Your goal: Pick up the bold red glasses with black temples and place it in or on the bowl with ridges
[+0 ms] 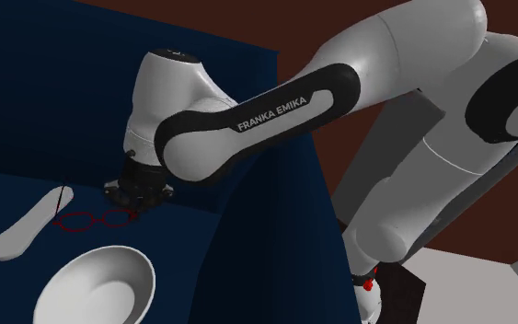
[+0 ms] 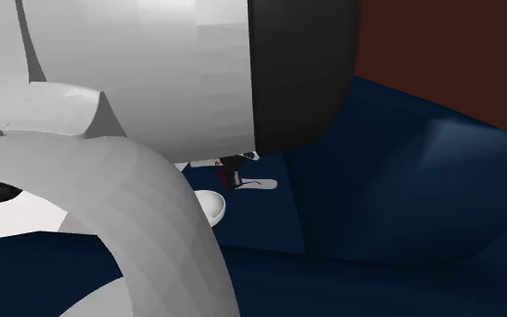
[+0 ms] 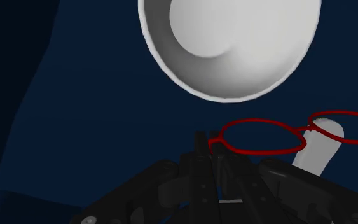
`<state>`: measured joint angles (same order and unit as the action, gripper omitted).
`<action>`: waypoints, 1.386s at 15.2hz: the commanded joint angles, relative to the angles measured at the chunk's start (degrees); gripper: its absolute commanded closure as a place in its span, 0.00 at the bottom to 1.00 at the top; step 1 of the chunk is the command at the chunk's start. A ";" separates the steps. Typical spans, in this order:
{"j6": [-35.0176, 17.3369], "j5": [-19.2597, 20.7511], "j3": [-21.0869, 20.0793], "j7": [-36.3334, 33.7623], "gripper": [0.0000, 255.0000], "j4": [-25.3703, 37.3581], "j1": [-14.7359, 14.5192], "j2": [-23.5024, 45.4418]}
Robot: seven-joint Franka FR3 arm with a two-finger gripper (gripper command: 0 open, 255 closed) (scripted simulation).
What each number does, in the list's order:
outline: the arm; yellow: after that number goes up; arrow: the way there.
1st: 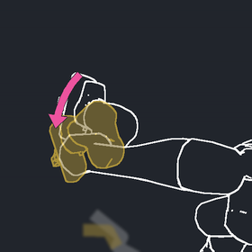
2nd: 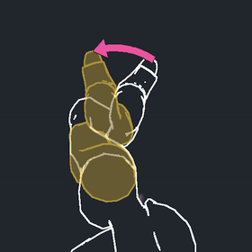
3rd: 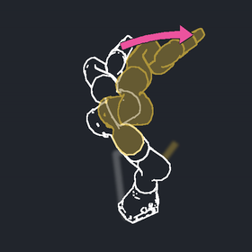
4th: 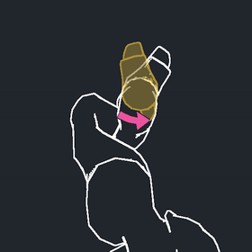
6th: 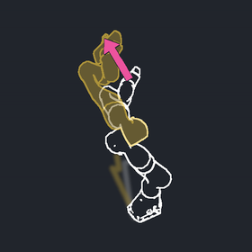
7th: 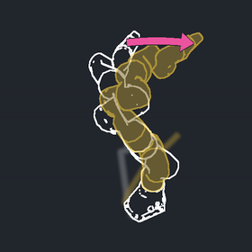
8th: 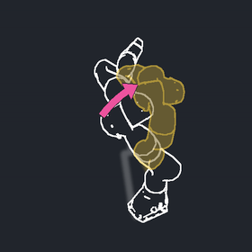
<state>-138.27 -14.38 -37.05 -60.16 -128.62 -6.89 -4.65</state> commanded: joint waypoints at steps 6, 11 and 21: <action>-1.52 -2.31 -5.11 -8.08 1.00 -4.29 -4.53 -5.02; -3.01 -2.57 -8.77 -13.46 1.00 -5.93 -6.64 -6.32; -12.00 2.93 -11.36 -17.08 1.00 -9.46 -5.12 0.35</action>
<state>-149.39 -12.19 -48.18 -76.75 -137.80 -12.17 -5.03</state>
